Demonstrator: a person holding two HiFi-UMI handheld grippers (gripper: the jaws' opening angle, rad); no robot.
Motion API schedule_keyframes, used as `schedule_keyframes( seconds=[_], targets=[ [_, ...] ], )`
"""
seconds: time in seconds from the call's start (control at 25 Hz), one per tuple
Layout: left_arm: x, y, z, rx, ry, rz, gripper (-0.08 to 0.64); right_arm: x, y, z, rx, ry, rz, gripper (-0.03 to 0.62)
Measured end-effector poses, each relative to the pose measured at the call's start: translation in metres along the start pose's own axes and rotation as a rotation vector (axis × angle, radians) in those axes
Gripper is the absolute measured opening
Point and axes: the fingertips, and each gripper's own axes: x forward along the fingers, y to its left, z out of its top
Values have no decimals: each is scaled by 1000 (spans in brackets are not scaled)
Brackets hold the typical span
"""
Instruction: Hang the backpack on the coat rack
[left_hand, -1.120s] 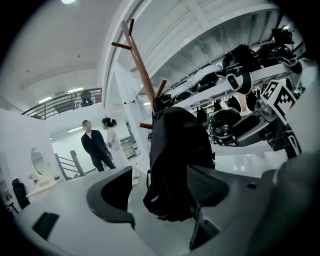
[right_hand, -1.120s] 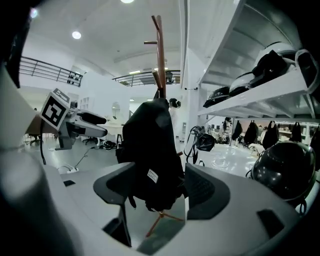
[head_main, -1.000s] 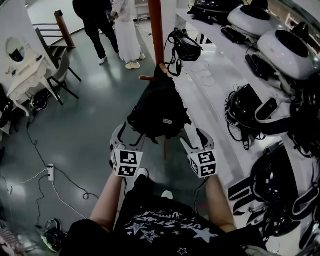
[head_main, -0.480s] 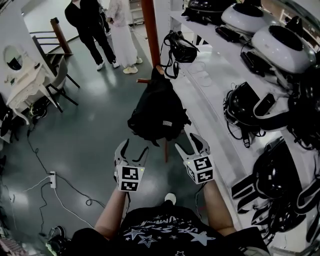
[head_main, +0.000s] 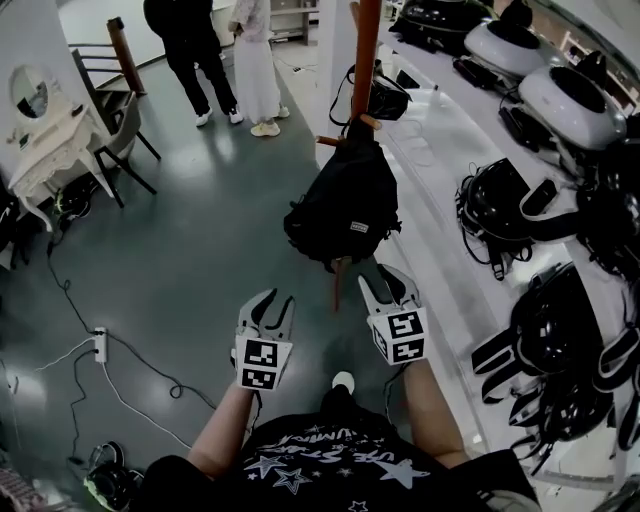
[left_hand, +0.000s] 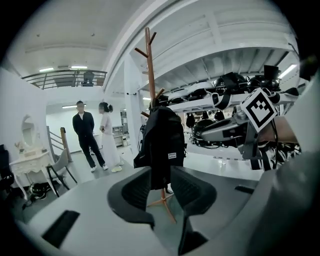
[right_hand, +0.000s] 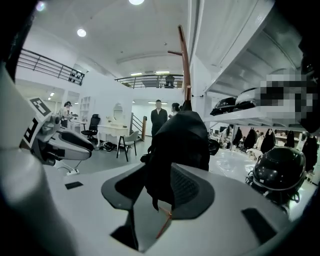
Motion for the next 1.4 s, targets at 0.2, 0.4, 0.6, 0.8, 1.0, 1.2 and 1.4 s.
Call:
schedule_keyframes(
  seconds=[0.2,0.4,0.6,0.8,1.0,1.2,1.4],
  targets=[
    [-37,3,-15,-15,-1,-51,41,-27,33,4,-7,-15,-53,52],
    [-72,-1,-35,-50,22,-124,20,-53,68,5,-18,-31,-82,12],
    [-108,1,-61,-16,49,-155,17,-80,111,1,-74,-16,-93,11],
    [-147,1,-80,-10,56,-171,17,-109,151,-8,-90,6,-88,11],
    [-186,3,-101,-14,64,-173,17,-136,186,-19,-86,31,-83,11],
    [-217,-2,-120,-18,62,-179,17,-160,214,-34,-73,45,-90,11],
    [-230,-7,-135,-26,58,-192,17,-177,229,-49,-69,67,-93,11]
  ],
)
